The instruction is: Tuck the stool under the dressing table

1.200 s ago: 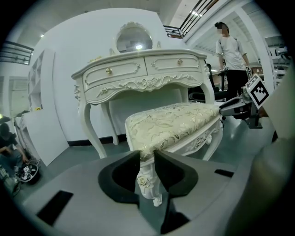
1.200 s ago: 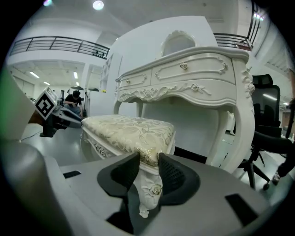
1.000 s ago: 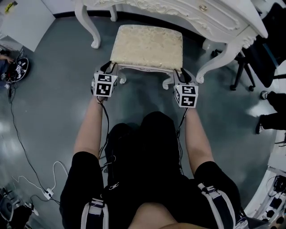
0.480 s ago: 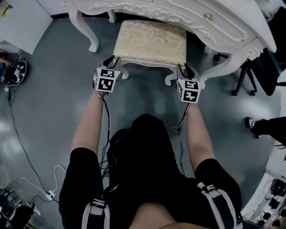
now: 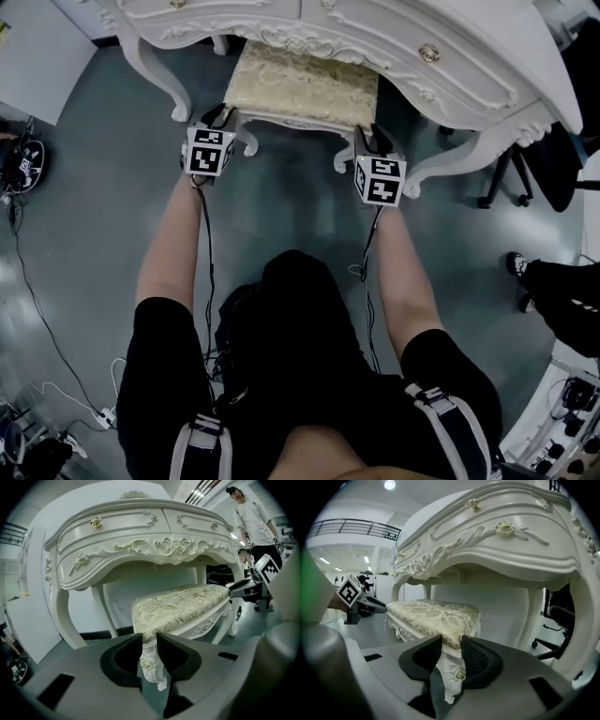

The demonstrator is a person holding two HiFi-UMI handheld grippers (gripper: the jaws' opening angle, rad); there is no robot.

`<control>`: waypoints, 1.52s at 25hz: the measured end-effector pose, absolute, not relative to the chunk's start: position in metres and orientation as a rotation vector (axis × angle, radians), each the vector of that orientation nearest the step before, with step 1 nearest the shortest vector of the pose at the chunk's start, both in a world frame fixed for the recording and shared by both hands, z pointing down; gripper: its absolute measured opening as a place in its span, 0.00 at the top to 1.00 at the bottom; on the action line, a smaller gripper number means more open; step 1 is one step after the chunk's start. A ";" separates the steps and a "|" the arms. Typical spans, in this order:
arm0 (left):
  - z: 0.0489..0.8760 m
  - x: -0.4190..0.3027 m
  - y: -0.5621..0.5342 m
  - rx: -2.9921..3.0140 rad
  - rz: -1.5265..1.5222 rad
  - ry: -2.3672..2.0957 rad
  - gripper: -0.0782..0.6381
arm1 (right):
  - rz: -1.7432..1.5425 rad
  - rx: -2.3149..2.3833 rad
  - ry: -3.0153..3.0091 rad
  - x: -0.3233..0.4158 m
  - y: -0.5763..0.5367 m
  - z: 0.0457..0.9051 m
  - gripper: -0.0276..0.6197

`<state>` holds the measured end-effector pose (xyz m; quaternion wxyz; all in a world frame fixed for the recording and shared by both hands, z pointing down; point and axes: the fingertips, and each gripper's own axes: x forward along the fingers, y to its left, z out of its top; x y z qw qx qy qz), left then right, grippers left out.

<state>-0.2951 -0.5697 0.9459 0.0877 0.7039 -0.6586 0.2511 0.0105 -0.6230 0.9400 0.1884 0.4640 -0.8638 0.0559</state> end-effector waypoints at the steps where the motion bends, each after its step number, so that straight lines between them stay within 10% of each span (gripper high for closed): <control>1: 0.946 -0.299 -0.577 2.082 0.744 -1.966 0.73 | 0.163 1.302 -2.430 0.007 -0.627 0.940 0.72; 16: 0.888 -0.268 -0.528 2.184 0.598 -1.974 0.74 | 0.154 1.388 -2.571 0.005 -0.580 0.875 0.82; 38: 0.276 -0.107 -0.188 2.255 0.311 -1.963 0.86 | 0.072 1.528 -2.759 0.071 -0.241 0.248 0.94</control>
